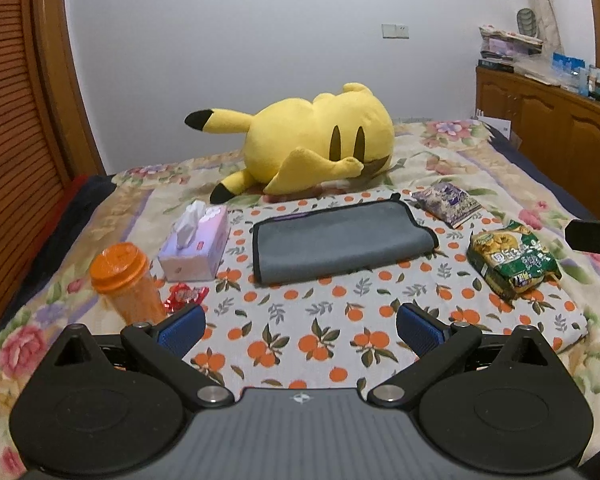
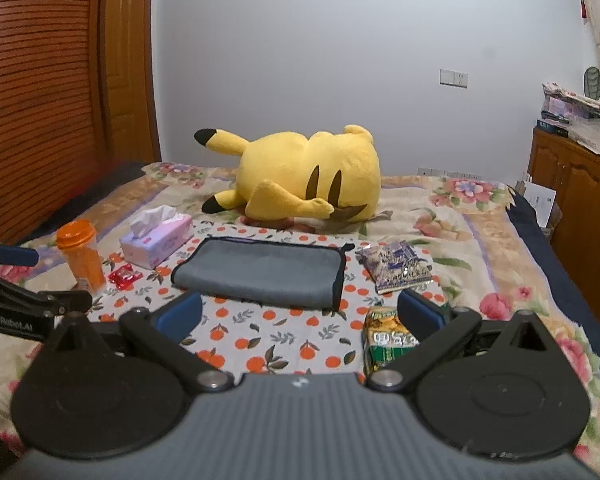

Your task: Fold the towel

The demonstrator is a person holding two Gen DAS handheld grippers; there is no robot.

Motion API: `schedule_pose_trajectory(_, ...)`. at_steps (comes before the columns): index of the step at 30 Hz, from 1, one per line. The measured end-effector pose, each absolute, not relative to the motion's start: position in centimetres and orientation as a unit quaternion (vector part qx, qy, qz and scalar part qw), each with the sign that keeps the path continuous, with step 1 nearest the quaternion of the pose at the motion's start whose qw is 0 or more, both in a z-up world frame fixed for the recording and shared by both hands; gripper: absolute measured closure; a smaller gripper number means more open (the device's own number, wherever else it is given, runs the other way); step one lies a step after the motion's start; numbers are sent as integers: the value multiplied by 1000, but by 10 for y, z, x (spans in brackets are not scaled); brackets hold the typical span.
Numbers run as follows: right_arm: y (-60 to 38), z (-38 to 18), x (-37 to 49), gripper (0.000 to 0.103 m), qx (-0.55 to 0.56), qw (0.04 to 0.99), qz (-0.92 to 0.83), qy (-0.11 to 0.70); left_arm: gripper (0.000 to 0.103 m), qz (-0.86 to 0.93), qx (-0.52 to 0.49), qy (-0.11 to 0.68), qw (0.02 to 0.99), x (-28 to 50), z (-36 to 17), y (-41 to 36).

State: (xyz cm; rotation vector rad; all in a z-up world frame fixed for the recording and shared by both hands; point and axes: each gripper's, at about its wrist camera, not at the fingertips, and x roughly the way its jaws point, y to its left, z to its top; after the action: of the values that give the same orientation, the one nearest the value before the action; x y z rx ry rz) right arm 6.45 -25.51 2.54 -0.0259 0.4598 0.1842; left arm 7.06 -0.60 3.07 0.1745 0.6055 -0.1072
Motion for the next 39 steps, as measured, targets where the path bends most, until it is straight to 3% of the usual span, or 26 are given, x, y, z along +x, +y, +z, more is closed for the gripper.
schedule_pose_trajectory(39, -244, -34, 49, 0, 0, 957, 87, 277, 0, -41, 67, 340, 937, 49, -38, 0)
